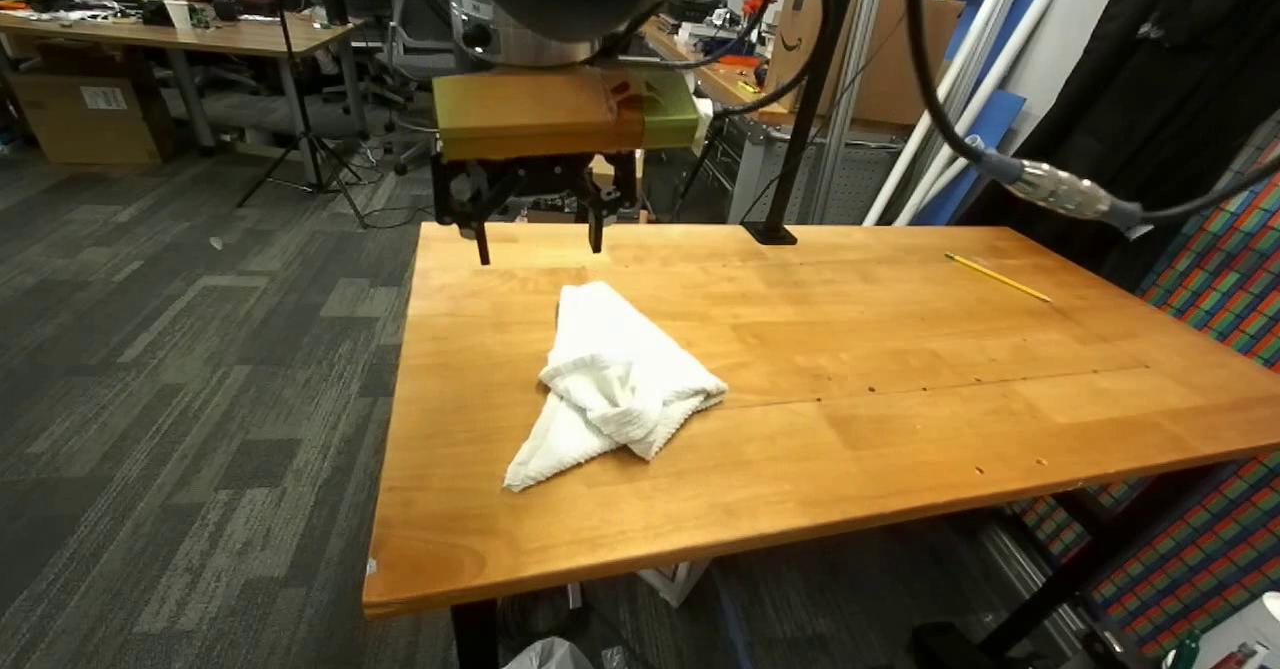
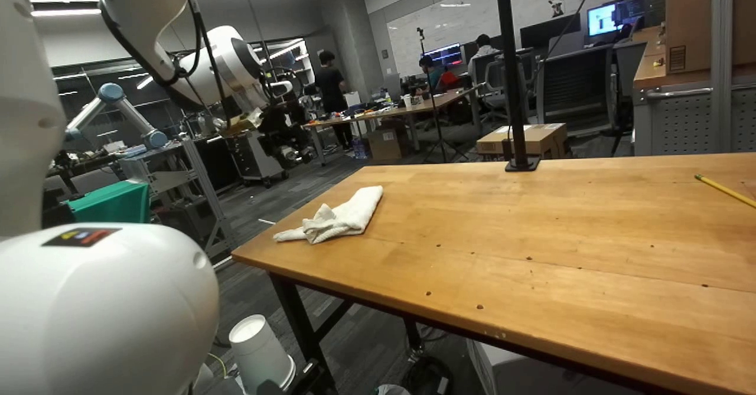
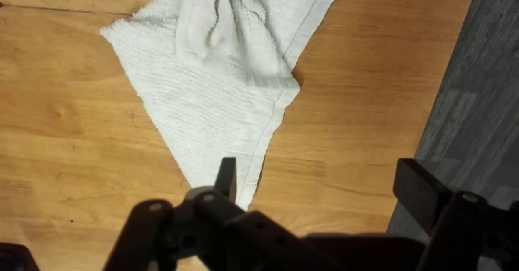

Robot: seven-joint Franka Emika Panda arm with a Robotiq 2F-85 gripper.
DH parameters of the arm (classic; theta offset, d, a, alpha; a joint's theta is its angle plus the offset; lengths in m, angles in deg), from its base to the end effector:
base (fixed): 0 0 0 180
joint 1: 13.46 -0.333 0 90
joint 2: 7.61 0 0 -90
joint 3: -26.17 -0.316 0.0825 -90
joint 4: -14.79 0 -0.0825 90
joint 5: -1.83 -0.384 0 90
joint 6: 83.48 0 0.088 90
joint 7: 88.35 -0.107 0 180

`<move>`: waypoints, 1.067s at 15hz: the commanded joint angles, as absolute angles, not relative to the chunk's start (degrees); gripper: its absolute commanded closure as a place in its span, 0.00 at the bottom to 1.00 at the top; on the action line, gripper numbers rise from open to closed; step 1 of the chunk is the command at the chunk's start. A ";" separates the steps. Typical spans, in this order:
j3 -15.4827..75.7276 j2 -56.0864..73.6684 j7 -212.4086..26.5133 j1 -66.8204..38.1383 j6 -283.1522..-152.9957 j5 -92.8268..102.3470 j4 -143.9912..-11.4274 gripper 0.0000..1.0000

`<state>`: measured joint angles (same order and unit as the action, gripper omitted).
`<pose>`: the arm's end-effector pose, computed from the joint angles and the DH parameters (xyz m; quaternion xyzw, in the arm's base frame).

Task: Fold the white towel

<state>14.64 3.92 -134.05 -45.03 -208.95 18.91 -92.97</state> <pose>0.4629 0.4107 0.4167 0.9913 0.0537 0.1146 0.0361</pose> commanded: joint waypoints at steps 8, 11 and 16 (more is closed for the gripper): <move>8.89 -6.63 -152.09 -41.94 -219.87 20.86 -111.93 0.00; 8.84 -6.94 -152.20 -41.54 -219.95 20.83 -112.09 0.00; 8.84 -6.94 -152.21 -41.46 -219.98 20.82 -112.10 0.00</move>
<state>11.75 -6.93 -152.31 -44.38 -220.11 20.87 -112.18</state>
